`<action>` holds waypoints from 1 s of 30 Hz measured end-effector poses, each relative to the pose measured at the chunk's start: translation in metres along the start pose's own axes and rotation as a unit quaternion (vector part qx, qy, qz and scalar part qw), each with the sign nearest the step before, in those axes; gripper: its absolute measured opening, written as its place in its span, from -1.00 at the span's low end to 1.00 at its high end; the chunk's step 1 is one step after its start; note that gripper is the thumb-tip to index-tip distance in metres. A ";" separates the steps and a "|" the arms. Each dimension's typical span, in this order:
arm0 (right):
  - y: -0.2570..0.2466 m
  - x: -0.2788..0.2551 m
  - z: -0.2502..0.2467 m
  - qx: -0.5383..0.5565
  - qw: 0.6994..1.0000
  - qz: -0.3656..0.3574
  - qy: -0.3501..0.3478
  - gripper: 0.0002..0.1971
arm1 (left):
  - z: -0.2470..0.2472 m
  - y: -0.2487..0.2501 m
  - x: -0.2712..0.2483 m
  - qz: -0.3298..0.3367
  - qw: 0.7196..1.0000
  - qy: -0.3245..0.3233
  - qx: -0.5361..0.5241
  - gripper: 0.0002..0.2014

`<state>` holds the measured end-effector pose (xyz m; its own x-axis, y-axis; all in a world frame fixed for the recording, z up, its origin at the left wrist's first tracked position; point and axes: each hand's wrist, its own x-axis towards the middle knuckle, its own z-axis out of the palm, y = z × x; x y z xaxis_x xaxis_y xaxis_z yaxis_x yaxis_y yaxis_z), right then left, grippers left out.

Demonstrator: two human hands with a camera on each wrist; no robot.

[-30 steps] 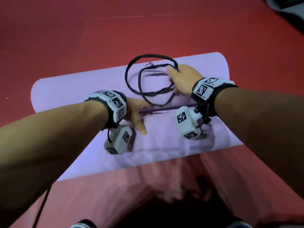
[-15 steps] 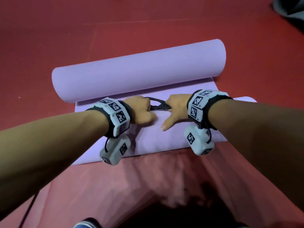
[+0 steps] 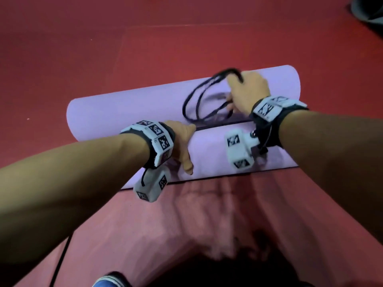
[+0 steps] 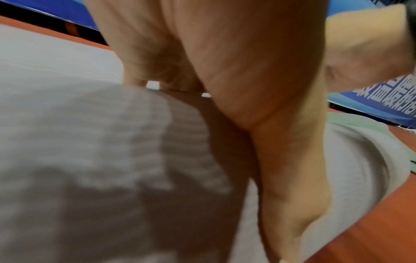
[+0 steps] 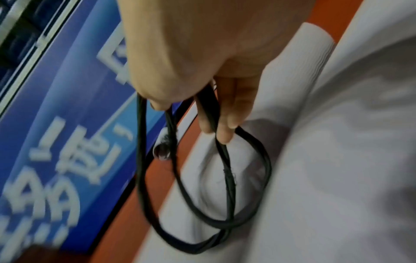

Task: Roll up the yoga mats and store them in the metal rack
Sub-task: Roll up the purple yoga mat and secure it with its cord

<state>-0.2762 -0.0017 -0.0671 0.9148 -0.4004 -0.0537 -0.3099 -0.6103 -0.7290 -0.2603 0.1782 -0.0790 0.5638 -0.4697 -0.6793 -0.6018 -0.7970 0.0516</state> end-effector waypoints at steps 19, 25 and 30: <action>-0.028 -0.024 0.036 -0.219 0.942 -0.108 -0.229 -0.70 | -0.006 -0.042 -0.013 -0.016 0.991 0.135 -0.011 -0.58; -0.014 -0.023 0.029 -0.295 0.913 -0.114 -0.260 -0.69 | 0.015 -0.036 -0.015 -0.007 0.995 0.090 -0.030 -0.31; -0.008 -0.018 0.026 -0.302 0.915 -0.098 -0.250 -0.76 | 0.014 -0.033 -0.005 -0.029 0.997 0.054 0.036 0.29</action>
<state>-0.2832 0.0282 -0.0785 0.9252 0.0277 -0.3785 -0.0763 -0.9634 -0.2570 -0.2513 0.2127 -0.0875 0.6551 -0.4643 -0.5960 -0.6027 -0.7969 -0.0416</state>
